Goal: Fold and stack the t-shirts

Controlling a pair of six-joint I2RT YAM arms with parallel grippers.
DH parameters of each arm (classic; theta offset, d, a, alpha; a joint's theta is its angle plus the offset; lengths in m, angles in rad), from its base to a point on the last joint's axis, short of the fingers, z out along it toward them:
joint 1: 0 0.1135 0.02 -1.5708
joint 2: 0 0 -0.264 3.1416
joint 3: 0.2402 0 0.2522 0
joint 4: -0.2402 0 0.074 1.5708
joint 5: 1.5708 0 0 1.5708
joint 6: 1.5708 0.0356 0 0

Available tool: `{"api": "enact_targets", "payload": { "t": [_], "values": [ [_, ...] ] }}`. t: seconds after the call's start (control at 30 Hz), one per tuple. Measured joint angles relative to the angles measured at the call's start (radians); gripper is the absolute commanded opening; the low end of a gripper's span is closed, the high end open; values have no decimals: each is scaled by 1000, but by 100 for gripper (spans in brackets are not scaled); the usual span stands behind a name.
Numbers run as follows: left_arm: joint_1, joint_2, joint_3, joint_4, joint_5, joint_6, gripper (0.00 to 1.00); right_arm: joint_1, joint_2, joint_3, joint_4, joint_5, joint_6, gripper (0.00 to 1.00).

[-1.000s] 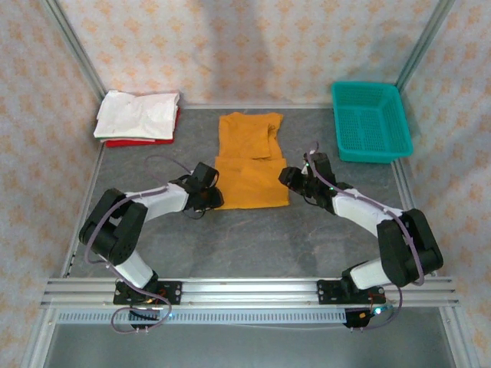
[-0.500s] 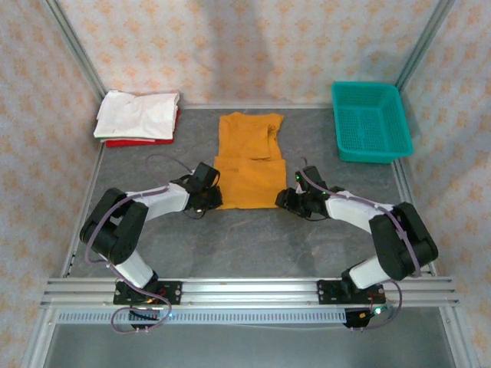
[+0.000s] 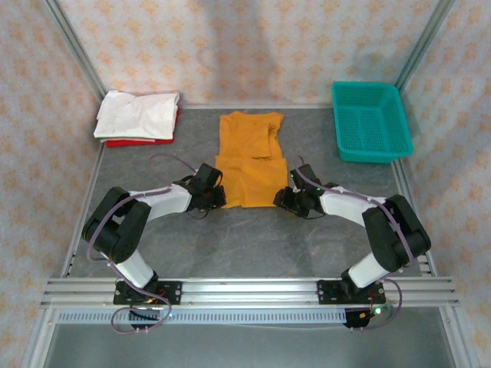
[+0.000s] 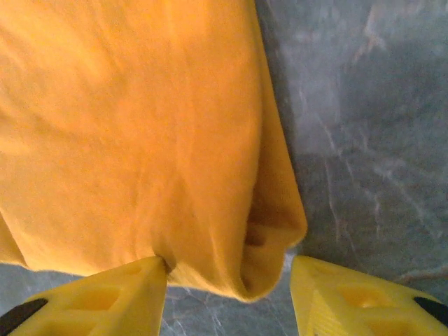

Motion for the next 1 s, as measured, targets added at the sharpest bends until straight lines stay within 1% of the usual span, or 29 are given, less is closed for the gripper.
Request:
{"api": "enact_targets", "payload": {
  "t": [0.2, 0.43, 0.53, 0.63, 0.77, 0.8, 0.93, 1.0],
  "values": [
    [0, -6, -6, 3, -1, 0, 3, -5, 5, 52, 11, 60, 21, 49],
    [0, -10, -9, 2, -1, 0, 2, -5, 76, 61, 25, 66, 40, 48],
    [0, -10, -9, 2, -1, 0, 1, -5, 76, 60, 35, 76, 48, 41],
    [0, -10, -9, 2, -2, 0, 0, -5, 77, 60, 40, 86, 54, 28],
    [0, -11, -11, 3, -4, 0, 0, -5, 96, 60, 47, 90, 47, 2],
    [0, -16, -15, 3, -5, 0, 0, -5, 99, 57, 52, 89, 48, 0],
    [1, -61, -46, -6, -14, 12, 0, -2, 66, 16, 76, 79, 37, 0],
    [0, -101, -65, -19, -24, 20, 0, 10, 13, -24, 74, 69, 25, 0]
  ]
}}
